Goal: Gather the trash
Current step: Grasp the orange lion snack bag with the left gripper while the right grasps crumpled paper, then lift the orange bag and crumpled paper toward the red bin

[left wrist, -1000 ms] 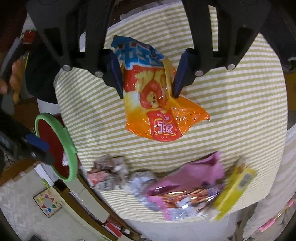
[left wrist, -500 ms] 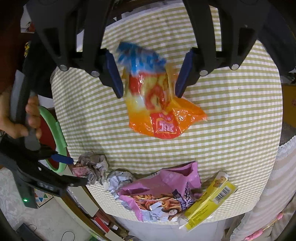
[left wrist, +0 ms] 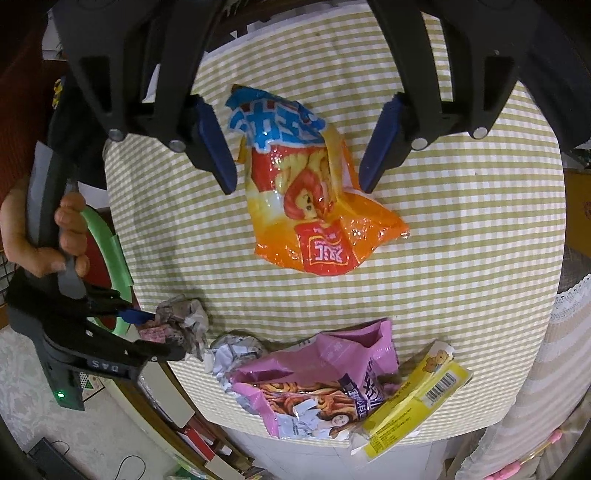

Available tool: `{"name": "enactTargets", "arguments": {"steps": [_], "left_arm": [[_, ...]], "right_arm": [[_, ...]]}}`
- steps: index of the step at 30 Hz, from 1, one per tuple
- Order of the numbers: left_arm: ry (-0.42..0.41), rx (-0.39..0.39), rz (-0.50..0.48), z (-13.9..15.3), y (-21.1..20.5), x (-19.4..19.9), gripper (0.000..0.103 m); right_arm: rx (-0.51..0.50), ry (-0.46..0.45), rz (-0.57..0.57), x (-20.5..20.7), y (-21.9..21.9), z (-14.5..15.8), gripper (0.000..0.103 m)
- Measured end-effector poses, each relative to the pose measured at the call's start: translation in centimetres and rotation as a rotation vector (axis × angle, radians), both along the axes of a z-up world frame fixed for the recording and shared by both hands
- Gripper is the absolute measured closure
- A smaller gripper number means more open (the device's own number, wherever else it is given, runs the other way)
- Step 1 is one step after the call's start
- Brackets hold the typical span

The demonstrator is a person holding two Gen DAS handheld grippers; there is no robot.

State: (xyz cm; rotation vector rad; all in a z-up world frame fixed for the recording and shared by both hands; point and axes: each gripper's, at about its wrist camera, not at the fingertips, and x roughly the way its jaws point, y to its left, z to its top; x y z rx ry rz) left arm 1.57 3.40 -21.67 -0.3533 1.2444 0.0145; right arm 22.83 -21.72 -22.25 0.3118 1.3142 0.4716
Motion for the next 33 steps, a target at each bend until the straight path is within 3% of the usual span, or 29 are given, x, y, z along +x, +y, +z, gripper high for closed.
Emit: {"name": "enactTargets", "arguments": {"steps": [6, 12, 18, 24, 31, 32, 33], "left_arm": [[0.017, 0.013, -0.002, -0.6, -0.2, 0.3, 0.038], [0.040, -0.009, 0.005, -1.6, -0.6, 0.4, 0.038], [0.039, -0.005, 0.020, -1.9, -0.8, 0.4, 0.038], [0.019, 0.004, 0.020, -0.9, -0.2, 0.7, 0.037], [0.023, 0.022, 0.015, -1.3, -0.1, 1.0, 0.039], [0.026, 0.022, 0.011, -1.5, -0.1, 1.0, 0.043], [0.027, 0.014, 0.011, -1.7, -0.2, 1.0, 0.047]], "right_arm": [[0.027, -0.036, 0.042, -2.7, -0.6, 1.6, 0.052], [-0.059, -0.038, 0.103, -5.5, -1.0, 1.0, 0.050], [-0.080, -0.045, 0.094, -6.8, -1.5, 0.8, 0.033], [-0.097, -0.048, 0.089, -6.8, -1.0, 0.7, 0.027], [-0.082, -0.010, 0.070, -6.1, -0.4, -0.7, 0.027], [-0.069, -0.006, 0.070, -6.1, -0.4, -0.7, 0.030], [-0.059, -0.005, 0.073, -6.3, -0.3, -0.6, 0.040]]}}
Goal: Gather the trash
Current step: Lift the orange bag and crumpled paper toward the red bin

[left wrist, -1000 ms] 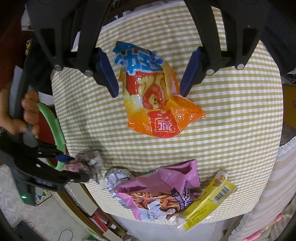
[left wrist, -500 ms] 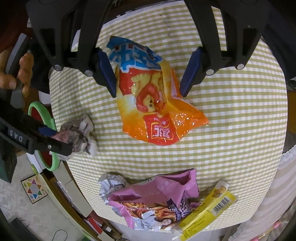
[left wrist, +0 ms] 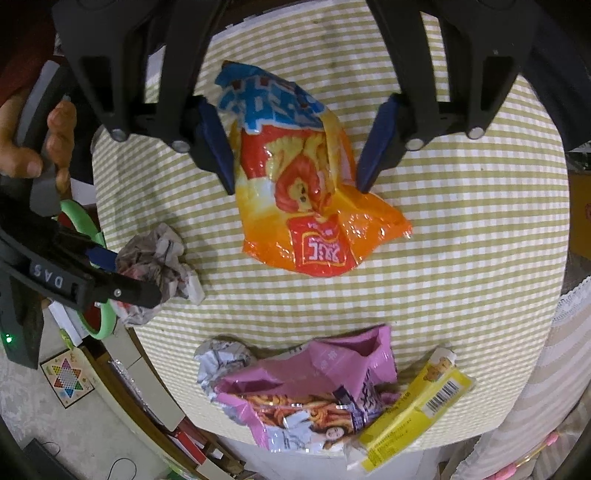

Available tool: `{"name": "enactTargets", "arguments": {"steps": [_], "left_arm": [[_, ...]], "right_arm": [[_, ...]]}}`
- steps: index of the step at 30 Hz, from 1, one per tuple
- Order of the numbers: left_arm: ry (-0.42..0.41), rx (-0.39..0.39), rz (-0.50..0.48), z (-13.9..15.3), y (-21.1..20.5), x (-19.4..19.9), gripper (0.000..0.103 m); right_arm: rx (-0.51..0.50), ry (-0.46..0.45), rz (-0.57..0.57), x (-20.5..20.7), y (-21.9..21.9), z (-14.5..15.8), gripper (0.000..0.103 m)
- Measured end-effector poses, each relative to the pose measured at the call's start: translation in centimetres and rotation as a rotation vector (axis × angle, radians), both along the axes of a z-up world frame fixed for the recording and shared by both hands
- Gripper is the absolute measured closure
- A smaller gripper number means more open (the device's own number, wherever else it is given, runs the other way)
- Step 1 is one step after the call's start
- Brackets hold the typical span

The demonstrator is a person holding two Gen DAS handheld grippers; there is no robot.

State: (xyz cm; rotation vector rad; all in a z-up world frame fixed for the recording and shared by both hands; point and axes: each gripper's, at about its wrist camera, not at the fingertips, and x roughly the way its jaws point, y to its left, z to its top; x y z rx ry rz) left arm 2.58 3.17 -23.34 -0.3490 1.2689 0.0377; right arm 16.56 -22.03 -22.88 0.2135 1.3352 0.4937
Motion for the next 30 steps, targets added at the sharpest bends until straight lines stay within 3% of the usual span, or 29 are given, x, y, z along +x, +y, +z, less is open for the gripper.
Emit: {"name": "enactTargets", "arguments": {"steps": [3, 5, 21, 30], "left_arm": [[-0.011, 0.018, -0.007, 0.4, -0.2, -0.2, 0.053], [-0.027, 0.022, -0.014, 0.9, -0.3, -0.3, 0.053], [-0.240, 0.027, -0.007, 9.0, -1.3, 0.2, 0.053], [-0.341, 0.042, -0.034, 12.6, -3.0, 0.7, 0.053]], "right_arm": [[0.008, -0.023, 0.005, -0.4, -0.2, 0.7, 0.054], [0.032, -0.047, -0.005, -0.9, -0.6, 1.5, 0.056], [0.177, -0.228, -0.085, -5.6, -3.8, 9.8, 0.056], [0.139, -0.343, -0.117, -7.1, -6.0, 13.0, 0.056]]}}
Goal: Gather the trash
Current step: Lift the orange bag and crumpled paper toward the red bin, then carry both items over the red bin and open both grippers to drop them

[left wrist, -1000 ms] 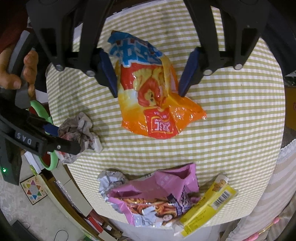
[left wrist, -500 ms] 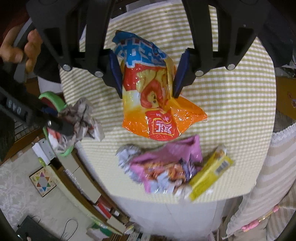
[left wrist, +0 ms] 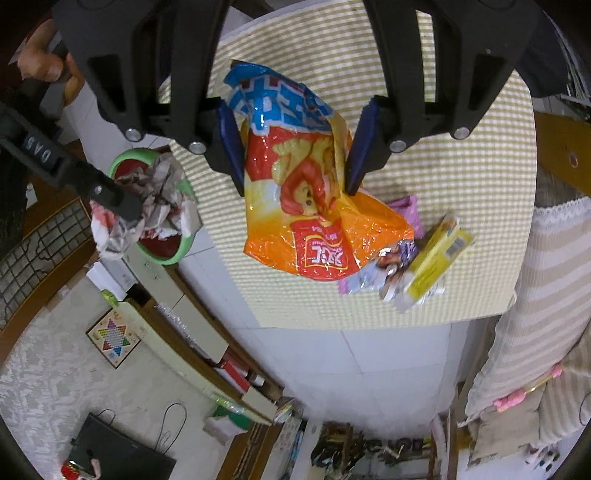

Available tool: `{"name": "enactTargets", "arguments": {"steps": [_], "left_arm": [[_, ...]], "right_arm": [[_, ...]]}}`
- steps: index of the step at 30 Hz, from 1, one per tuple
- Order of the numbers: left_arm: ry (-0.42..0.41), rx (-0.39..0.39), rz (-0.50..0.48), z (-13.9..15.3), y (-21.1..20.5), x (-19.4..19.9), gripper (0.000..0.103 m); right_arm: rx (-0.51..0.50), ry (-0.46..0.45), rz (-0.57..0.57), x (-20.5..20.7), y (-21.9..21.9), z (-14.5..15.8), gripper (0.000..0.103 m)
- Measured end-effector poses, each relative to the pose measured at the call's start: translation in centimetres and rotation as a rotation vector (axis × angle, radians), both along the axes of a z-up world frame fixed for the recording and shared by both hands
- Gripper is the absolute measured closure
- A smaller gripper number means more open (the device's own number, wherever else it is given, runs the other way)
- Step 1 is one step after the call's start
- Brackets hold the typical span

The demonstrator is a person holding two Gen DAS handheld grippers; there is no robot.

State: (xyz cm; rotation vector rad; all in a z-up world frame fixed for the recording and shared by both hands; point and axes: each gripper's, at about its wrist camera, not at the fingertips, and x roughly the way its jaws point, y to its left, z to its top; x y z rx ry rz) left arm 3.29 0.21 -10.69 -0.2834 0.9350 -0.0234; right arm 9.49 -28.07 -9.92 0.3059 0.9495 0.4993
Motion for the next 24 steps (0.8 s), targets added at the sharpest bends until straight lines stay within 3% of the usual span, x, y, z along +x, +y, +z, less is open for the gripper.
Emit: {"name": "enactTargets", "arguments": {"steps": [24], "left_arm": [[-0.101, 0.024, -0.069, 3.5, -2.5, 0.5, 0.053]], "right_arm": [[0.006, -0.070, -0.089, 0.3, -4.2, 2.1, 0.055]]}}
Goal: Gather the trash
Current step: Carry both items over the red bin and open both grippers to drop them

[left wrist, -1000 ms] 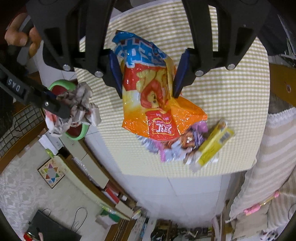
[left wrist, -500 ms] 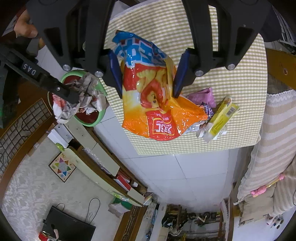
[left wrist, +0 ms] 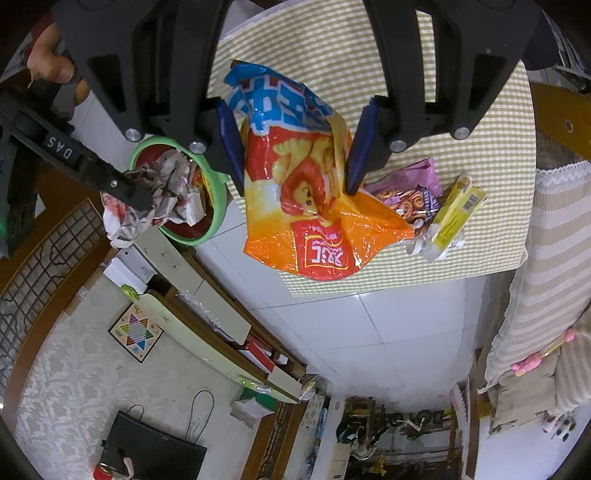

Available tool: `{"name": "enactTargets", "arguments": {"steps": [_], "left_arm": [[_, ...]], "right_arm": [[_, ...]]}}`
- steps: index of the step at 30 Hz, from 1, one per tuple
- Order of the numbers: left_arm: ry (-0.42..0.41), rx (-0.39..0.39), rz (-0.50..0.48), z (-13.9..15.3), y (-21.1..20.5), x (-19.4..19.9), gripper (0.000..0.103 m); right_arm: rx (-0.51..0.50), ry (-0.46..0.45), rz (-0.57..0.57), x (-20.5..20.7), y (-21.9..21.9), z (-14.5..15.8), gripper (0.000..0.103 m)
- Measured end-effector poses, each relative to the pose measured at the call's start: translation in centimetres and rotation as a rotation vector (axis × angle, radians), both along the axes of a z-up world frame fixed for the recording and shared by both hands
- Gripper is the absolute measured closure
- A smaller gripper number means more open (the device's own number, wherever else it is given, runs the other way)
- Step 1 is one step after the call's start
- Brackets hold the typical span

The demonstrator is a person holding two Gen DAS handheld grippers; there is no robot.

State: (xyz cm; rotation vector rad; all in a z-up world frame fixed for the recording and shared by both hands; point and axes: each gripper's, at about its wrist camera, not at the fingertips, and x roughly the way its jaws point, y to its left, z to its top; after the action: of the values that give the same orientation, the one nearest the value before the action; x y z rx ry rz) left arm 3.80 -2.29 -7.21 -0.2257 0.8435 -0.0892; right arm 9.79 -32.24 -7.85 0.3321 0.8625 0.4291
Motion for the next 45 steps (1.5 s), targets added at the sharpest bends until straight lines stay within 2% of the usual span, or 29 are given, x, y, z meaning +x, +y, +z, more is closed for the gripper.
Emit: {"name": "enactTargets", "arguments": {"steps": [10, 22, 45], "left_arm": [[-0.029, 0.006, -0.058, 0.9, -2.5, 0.7, 0.053], [-0.025, 0.015, -0.120, 0.7, -5.5, 1.7, 0.053], [0.017, 0.028, -0.285, -1.9, -14.5, 6.2, 0.053]], "right_arm": [[-0.010, -0.008, -0.051, -0.2, -2.2, 0.1, 0.055], [-0.009, 0.000, -0.124, -0.2, -5.2, -0.3, 0.055], [-0.029, 0.033, -0.292, 0.7, -13.2, -2.2, 0.055]]}}
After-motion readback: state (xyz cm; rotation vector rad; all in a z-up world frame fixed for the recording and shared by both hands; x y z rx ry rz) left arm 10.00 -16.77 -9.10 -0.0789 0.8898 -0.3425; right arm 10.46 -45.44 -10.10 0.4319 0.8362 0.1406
